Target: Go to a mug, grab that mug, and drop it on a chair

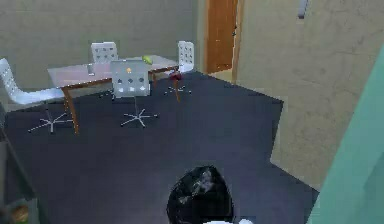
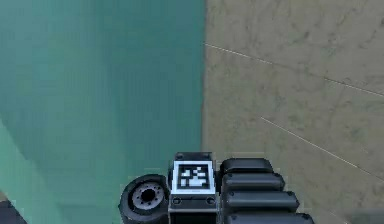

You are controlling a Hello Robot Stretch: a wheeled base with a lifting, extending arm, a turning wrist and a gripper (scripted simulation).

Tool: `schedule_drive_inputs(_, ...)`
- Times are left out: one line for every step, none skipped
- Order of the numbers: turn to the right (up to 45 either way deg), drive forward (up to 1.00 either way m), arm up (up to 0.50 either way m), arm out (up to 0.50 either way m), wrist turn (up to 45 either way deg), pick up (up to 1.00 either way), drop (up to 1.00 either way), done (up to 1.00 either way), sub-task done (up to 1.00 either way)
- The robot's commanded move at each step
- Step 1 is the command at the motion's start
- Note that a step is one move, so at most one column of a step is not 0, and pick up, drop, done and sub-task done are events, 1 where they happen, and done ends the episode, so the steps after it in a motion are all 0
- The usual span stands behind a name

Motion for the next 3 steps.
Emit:
schedule_drive_inputs(-21.0, 0.0, 0.0, 0.0, 0.0, 0.0, 0.0, 0.0, 0.0)
schedule_drive_inputs(0.0, 1.0, 0.0, 0.0, 0.0, 0.0, 0.0, 0.0, 0.0)
schedule_drive_inputs(-15.0, 0.0, 0.0, 0.0, 0.0, 0.0, 0.0, 0.0, 0.0)
